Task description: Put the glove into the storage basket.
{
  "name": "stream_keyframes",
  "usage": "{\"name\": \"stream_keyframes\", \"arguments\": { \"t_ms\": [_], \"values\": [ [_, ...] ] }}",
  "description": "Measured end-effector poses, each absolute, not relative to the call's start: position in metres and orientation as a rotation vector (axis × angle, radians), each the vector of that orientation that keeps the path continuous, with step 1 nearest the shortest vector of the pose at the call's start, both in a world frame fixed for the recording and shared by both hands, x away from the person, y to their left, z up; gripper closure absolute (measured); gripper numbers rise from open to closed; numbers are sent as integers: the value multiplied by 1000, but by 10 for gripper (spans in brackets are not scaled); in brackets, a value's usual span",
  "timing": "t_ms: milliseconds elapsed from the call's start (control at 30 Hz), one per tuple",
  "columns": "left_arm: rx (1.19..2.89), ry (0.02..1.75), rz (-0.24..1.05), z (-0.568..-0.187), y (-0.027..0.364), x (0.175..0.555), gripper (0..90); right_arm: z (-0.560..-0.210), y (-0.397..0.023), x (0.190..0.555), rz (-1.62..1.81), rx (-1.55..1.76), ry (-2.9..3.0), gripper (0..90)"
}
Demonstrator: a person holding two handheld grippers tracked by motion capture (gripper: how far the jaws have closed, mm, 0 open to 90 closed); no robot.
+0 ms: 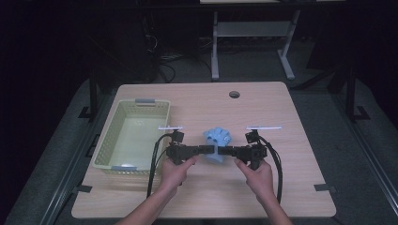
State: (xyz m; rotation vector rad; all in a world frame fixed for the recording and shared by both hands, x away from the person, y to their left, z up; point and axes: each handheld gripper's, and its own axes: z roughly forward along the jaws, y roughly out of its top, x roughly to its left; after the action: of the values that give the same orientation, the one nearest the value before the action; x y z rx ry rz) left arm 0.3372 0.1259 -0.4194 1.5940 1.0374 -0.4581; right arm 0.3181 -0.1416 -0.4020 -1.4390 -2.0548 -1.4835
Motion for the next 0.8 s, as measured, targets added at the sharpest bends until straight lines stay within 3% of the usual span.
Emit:
{"name": "stream_keyframes", "arguments": {
  "t_ms": [800],
  "values": [
    [1511, 1046, -445, -393, 180, 346, 735, -372, -90, 338, -1523, -1326, -2084, 788]
  ]
}}
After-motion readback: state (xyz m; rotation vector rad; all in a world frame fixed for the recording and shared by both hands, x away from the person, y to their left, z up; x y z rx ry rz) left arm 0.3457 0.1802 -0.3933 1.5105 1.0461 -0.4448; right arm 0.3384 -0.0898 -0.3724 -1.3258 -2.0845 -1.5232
